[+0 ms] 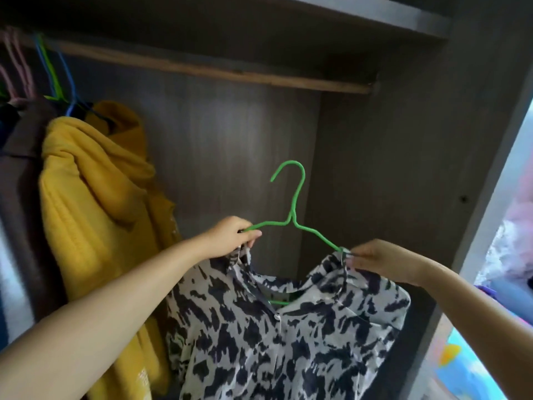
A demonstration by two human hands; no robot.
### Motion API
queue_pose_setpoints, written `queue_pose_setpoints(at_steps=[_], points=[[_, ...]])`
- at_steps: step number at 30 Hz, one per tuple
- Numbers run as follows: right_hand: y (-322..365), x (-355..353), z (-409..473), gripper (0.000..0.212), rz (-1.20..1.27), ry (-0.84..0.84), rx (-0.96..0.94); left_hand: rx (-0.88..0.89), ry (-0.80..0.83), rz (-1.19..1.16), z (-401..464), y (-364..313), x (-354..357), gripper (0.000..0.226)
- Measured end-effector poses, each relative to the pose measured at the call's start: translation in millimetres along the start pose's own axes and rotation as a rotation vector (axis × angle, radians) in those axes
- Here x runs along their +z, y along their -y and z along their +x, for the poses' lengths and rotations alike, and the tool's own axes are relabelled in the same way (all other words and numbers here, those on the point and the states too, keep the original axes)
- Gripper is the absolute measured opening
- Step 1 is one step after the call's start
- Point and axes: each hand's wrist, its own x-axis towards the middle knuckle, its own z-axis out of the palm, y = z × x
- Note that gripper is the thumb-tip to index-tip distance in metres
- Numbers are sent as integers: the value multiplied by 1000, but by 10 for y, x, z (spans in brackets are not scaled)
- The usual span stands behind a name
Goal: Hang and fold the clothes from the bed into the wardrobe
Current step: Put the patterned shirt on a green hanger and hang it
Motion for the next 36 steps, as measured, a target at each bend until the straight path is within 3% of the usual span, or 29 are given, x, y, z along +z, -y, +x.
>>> queue_pose_setpoints(at_steps=[4, 6, 10, 13, 16, 18, 20, 22, 24, 26, 28, 31, 34, 36], points=[[178, -40, 44, 22, -59, -383, -96, -18, -31, 99, 50, -32, -47, 39], [318, -61, 94, 20, -114, -425, -179, 13, -48, 160, 74, -87, -41, 38], [489, -160, 115, 15, -138, -234, -165, 68, -127, 180, 46, -65, -111, 35], [657, -272, 77, 19, 22, -186, -209, 117, -179, 143, 2, -14, -235, 30], [1005, -331, 76, 19, 314, 65, -293, 147, -274, 122, 27, -66, -311, 23], [1282, -305, 150, 25, 495, 188, -312, 91, -327, 108, 95, -162, -314, 21], [1527, -263, 284, 24, 576, 120, -286, -56, -304, 90, 125, -269, -345, 30], [1710, -269, 464, 26, 623, -25, -200, -139, -240, -35, 40, -333, -416, 30], [1877, -314, 651, 30, 735, -126, -127, -177, -162, -337, -172, -420, -493, 28], [2071, -342, 808, 28, 897, -139, -103, -260, -110, -665, -395, -502, -591, 37], [2319, -365, 935, 25, 990, -105, -133, -292, -100, -799, -573, -572, -735, 43], [2725, -422, 1090, 24, 925, -98, -234, -259, -166, -624, -783, -718, -1052, 20], [3108, -471, 1254, 28, 824, -189, -283, -261, -346, -251, -812, -783, -1360, 17], [3350, -492, 1384, 25, 747, -227, -314, -294, -376, 50, -749, -826, -1505, 9]])
